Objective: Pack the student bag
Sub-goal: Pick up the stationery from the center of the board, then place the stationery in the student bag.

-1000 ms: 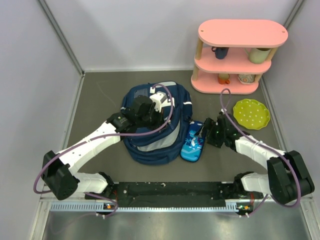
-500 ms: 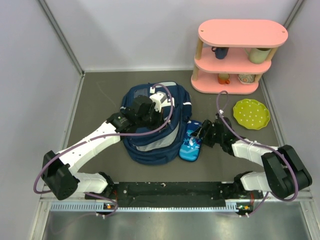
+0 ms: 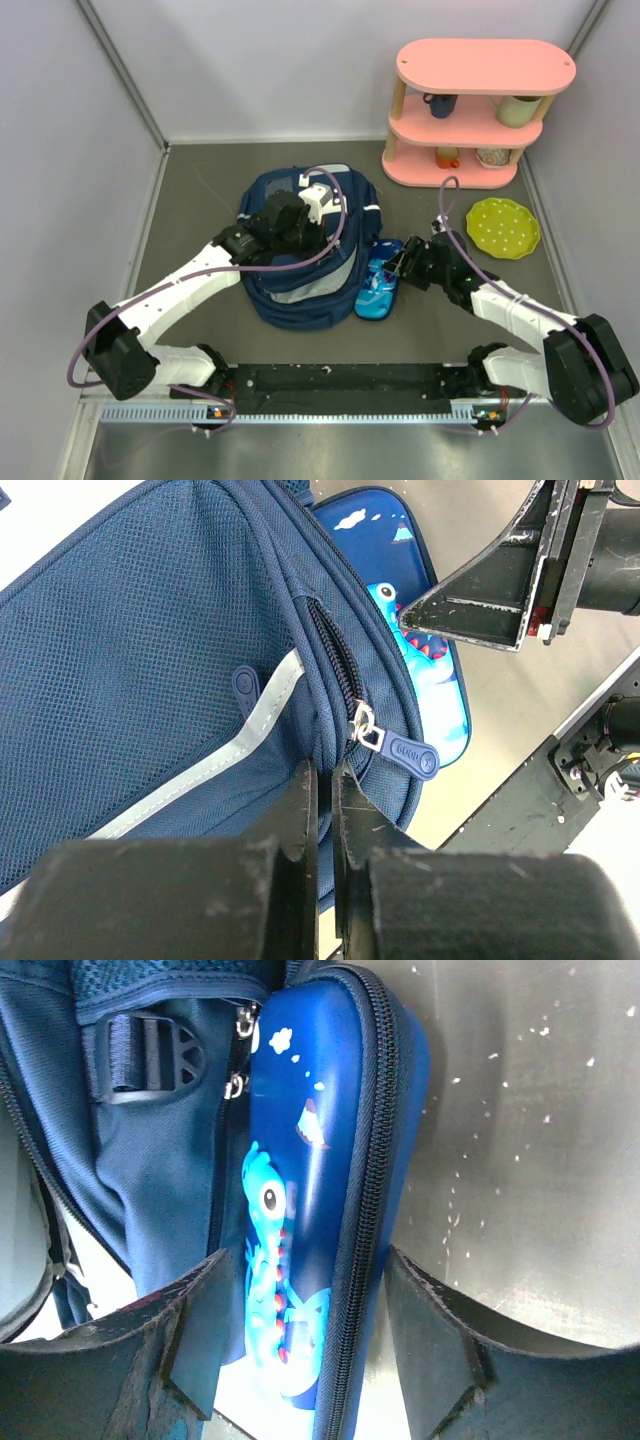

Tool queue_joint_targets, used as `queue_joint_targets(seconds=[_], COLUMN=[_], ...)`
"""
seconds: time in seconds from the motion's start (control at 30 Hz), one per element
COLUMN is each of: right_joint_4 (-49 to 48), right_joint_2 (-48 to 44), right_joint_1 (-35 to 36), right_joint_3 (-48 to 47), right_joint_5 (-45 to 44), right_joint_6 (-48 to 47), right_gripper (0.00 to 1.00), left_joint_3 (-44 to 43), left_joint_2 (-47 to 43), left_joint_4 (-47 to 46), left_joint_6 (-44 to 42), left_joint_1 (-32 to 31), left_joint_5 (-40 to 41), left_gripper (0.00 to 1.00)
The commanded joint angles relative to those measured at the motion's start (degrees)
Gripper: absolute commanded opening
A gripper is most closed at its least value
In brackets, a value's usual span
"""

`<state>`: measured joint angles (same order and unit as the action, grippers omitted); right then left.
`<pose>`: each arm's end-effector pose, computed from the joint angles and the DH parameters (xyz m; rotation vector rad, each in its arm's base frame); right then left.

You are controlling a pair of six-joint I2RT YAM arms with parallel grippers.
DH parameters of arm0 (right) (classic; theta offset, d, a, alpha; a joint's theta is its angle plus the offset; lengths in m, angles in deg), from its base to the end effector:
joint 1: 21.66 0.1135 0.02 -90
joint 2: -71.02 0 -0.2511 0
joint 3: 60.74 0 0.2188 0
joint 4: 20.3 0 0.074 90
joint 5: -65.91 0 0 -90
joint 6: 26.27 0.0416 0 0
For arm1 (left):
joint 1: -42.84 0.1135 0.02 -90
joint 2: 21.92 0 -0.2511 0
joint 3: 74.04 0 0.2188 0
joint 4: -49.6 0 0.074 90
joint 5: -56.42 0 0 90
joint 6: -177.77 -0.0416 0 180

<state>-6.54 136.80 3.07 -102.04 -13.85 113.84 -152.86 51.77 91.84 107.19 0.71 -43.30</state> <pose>0.1844 0.0931 0.1807 0.4224 2.3474 0.8720 0.1875 -0.1790 0.3047 0.5528 2.2546 -0.7597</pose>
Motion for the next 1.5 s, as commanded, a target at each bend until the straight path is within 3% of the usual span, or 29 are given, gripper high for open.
queue_joint_targets(seconds=[0.0,0.23,0.33,0.43,0.5,0.67,1.1,1.47], right_joint_4=[-1.88,-2.51,-2.06,-1.02,1.09,9.88,19.82,14.03], right_joint_2=[1.18,4.88,5.24,4.8,4.01,-3.0,-20.33,-19.28], right_joint_1=[1.37,4.35,4.89,4.89,4.89,4.89,4.8,4.89], right_joint_3=[-2.65,-3.7,-4.23,-4.85,-5.46,-8.1,-9.59,-13.9], right_joint_5=[5.04,5.06,4.17,3.65,2.42,-4.42,-2.86,11.99], right_joint_6=[-1.07,-0.8,-0.8,-0.98,-1.67,-4.66,-2.29,0.42], right_gripper=[0.61,0.59,0.52,0.32,0.14,0.01,0.0,0.0], left_joint_3=[-3.35,-3.44,-3.35,-3.35,-3.27,-3.88,-6.17,-5.64], left_joint_2=[0.31,0.31,0.23,0.14,0.05,-0.48,-1.62,-3.64], left_joint_4=[-6.46,-6.55,-6.55,-6.64,-6.55,-5.76,-4.35,-7.17], left_joint_6=[2.64,2.99,2.99,2.82,2.82,2.12,2.02,4.75], left_joint_1=[-0.59,-0.67,-0.67,-0.59,-0.67,-0.59,1.26,1.61], left_joint_5=[-5.31,-5.31,-5.23,-5.23,-4.96,-3.47,-2.76,-1.45], left_gripper=[0.0,0.0,0.0,0.0,0.0,0.0,0.0,0.0])
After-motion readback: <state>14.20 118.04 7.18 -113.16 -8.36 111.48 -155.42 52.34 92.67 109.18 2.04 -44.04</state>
